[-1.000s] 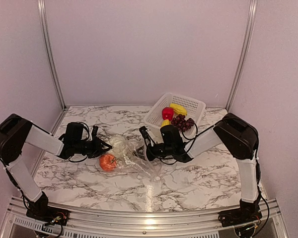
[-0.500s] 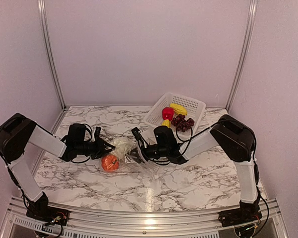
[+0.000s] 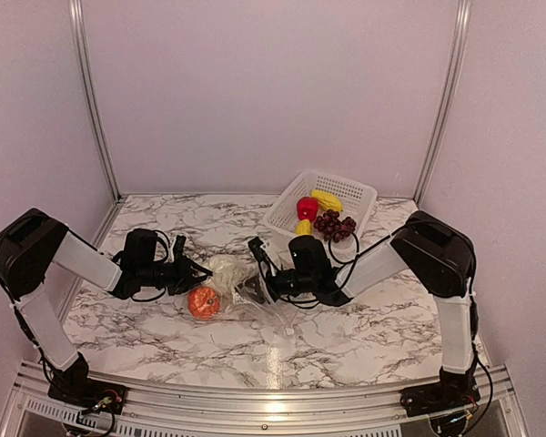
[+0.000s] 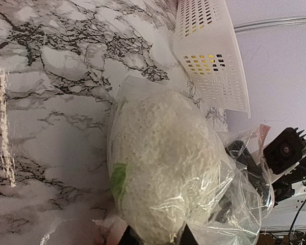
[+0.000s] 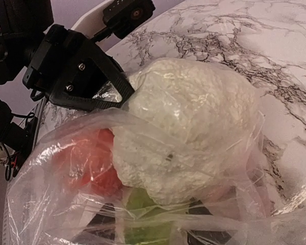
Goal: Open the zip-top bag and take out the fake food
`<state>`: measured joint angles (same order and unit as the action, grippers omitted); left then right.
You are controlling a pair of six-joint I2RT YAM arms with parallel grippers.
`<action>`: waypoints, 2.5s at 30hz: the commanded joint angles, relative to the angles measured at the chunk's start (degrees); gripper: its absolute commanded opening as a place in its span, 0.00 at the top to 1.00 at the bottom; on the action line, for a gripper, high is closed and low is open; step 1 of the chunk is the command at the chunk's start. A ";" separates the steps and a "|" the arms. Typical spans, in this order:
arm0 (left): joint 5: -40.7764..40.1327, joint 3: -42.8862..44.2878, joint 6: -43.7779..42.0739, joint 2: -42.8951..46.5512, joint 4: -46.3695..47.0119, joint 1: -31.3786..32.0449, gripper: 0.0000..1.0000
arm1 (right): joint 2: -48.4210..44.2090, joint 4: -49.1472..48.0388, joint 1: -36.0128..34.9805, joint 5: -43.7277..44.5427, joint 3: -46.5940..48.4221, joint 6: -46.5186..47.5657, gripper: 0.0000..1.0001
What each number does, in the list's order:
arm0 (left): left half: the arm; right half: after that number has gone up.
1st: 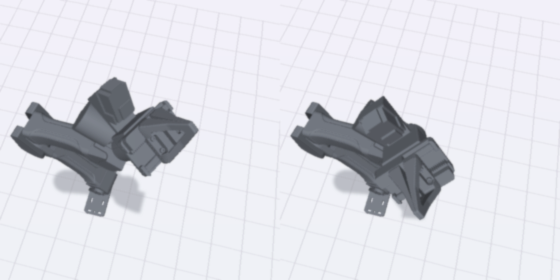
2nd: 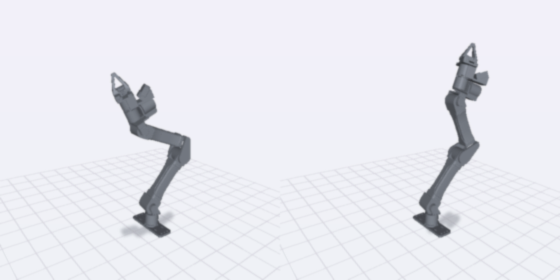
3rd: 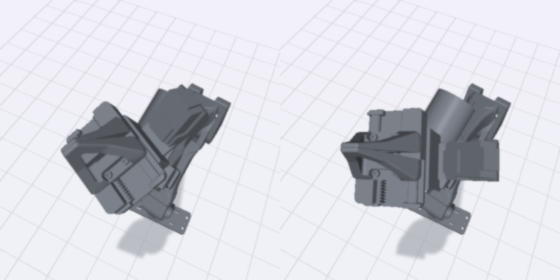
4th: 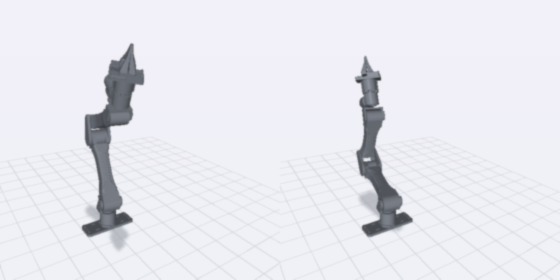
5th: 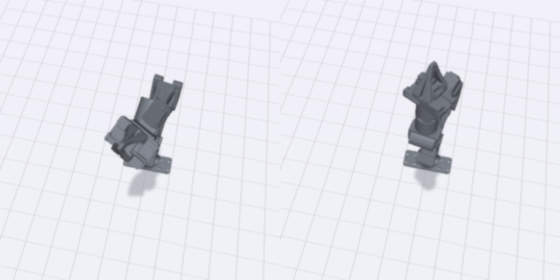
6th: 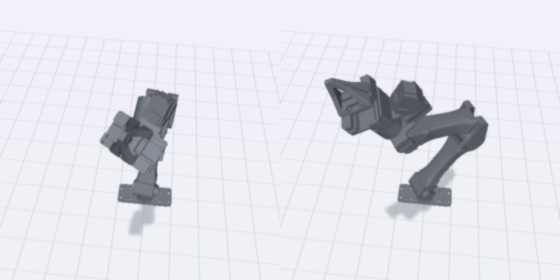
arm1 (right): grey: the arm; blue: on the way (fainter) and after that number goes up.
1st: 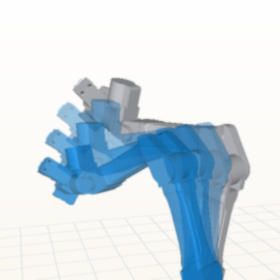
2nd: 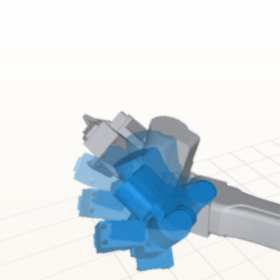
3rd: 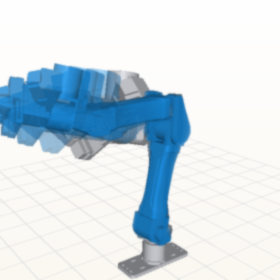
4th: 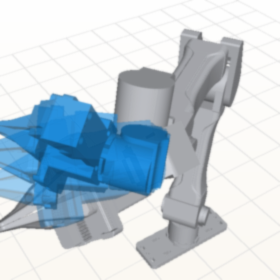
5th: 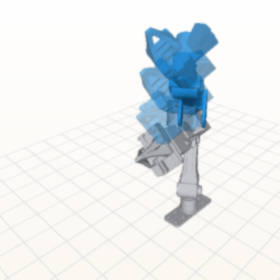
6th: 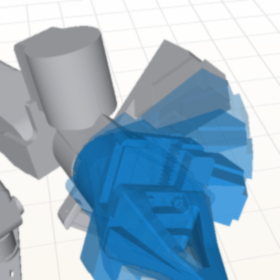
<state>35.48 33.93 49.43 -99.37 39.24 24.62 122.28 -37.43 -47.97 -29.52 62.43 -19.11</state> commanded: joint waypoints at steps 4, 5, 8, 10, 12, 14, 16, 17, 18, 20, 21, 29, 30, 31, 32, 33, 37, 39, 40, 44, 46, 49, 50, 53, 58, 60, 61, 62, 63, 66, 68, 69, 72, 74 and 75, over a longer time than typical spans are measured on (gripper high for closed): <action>1.08 -1.44 4.37 -1.60 5.79 0.43 1.00 | -3.24 -2.66 -4.64 -1.74 -4.06 7.56 0.60; 1.10 -1.47 4.51 -1.67 6.02 0.43 1.00 | -3.05 -2.58 -4.95 -2.06 -3.74 8.06 0.60; 1.14 -1.69 4.41 -1.70 6.28 0.43 1.00 | -2.69 -1.69 -5.32 -0.26 -2.84 9.58 0.60; 1.13 -2.16 4.36 -1.80 6.57 0.43 1.00 | -2.34 -0.79 -5.33 0.98 -1.74 10.18 0.60; 1.11 -2.57 4.28 -1.95 7.03 0.43 1.00 | -1.63 0.46 -5.43 0.21 -0.11 10.58 0.61; 0.97 -2.97 4.32 -1.39 6.61 0.36 1.00 | -1.10 0.02 -5.53 -0.83 0.41 10.22 0.61; 0.52 -3.42 3.66 -0.08 5.01 -0.12 0.89 | -1.07 -0.74 -5.56 -1.80 -0.16 9.75 0.60; 0.07 -3.83 3.27 1.05 3.89 -0.55 0.83 | -1.20 -0.94 -5.55 -2.16 -0.59 9.76 0.60; -0.31 -4.20 2.77 2.33 2.62 -1.16 0.76 | -1.50 -1.02 -5.52 -2.42 -1.16 9.94 0.58; -1.31 -4.92 1.24 5.56 -1.07 -2.35 0.65 | -2.21 -1.55 -5.55 -2.49 -2.55 9.90 0.57; -2.34 -5.04 -0.06 7.23 -3.81 -2.75 0.60 | -2.48 -1.85 -5.53 -2.63 -3.04 9.68 0.57; -11.57 -5.36 -8.72 21.68 -27.34 -3.84 0.30 | -2.31 -4.92 -5.64 -5.99 -3.99 6.65 0.54; -12.03 -6.00 -9.03 22.97 -28.53 -4.08 0.28 | -2.24 -5.05 -5.59 -6.19 -4.03 6.45 0.54; -12.36 -6.60 -9.20 24.16 -29.70 -4.51 0.27 | -2.18 -5.24 -5.60 -6.31 -4.11 6.19 0.54; -12.95 -7.10 -9.32 25.21 -31.32 -4.84 0.26 | -2.12 -5.36 -5.66 -6.48 -4.16 5.95 0.54; -13.82 -7.51 -9.40 26.50 -32.94 -5.13 0.26 | -2.02 -5.45 -5.68 -6.59 -4.16 5.75 0.54; -16.04 -9.97 -9.46 30.57 -36.40 -6.23 0.21 | -2.21 -5.33 -6.29 -6.16 -4.34 5.63 0.56; -16.15 -10.81 -9.78 32.08 -37.78 -6.94 0.19 | -2.14 -5.14 -6.46 -5.68 -4.34 5.66 0.57; -16.34 -11.15 -9.93 32.99 -38.85 -7.28 0.19 | -2.02 -4.78 -6.52 -5.34 -4.34 5.71 0.58; -18.50 -13.08 -8.89 37.79 -43.66 -8.95 0.20 | -1.75 -3.11 -6.45 -3.50 -4.49 6.56 0.58; -18.09 -14.30 -7.91 40.56 -44.91 -9.42 0.20 | -1.55 -3.09 -6.45 -3.43 -4.68 6.60 0.58; -15.71 -15.40 -7.02 43.54 -47.25 -9.43 0.20 | -1.13 -3.33 -6.51 -4.79 -4.70 6.24 0.57; -14.27 -16.06 -6.83 44.55 -47.29 -9.42 0.21 | -1.02 -3.58 -6.48 -5.34 -4.61 6.13 0.57; -9.24 -18.44 -6.69 46.59 -45.98 -9.43 0.26 | -0.67 -4.33 -6.44 -7.31 -4.07 5.75 0.56; -5.03 -21.46 -7.19 47.14 -42.41 -9.12 0.42 | 1.38 -4.17 -6.47 -9.35 -1.25 4.35 0.56; -4.29 -22.02 -6.46 46.45 -40.09 -8.99 0.48 | 2.49 -3.66 -6.56 -9.92 0.12 3.80 0.56; -4.11 -22.14 -6.19 45.82 -38.84 -8.79 0.51 | 2.78 -3.70 -6.48 -9.88 0.42 3.59 0.57; -4.25 -22.15 -5.97 45.06 -37.36 -8.50 0.55 | 3.10 -3.71 -6.50 -9.63 0.67 3.45 0.57; -4.24 -22.28 -5.61 44.07 -35.95 -8.15 0.58 | 3.33 -3.44 -6.48 -9.29 0.98 3.46 0.58; -4.21 -22.63 -4.34 40.28 -31.09 -7.02 0.67 | 4.20 -3.34 -6.51 -9.67 1.64 3.39 0.59; -4.38 -22.36 -3.37 37.08 -26.32 -5.50 0.72 | 4.81 -3.39 -6.50 -11.20 2.17 3.34 0.60; -4.64 -21.96 -2.91 35.37 -24.41 -4.57 0.76 | 4.96 -3.85 -6.48 -12.19 2.20 3.22 0.60; -5.35 -20.25 -1.01 29.51 -18.00 -1.67 0.88 | 4.90 -5.00 -6.49 -13.86 2.11 3.05 0.57; -5.87 -18.62 0.17 26.15 -14.09 0.03 0.95 | 5.03 -4.62 -6.53 -14.20 2.65 2.86 0.55; -6.13 -18.22 1.05 24.72 -11.92 0.85 0.98 | 5.07 -4.22 -6.49 -14.31 2.95 2.92 0.54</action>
<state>30.04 13.52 47.59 -69.32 17.45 22.65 126.32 -41.54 -53.87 -41.41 63.11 -15.66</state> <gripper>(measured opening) 0.064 0.445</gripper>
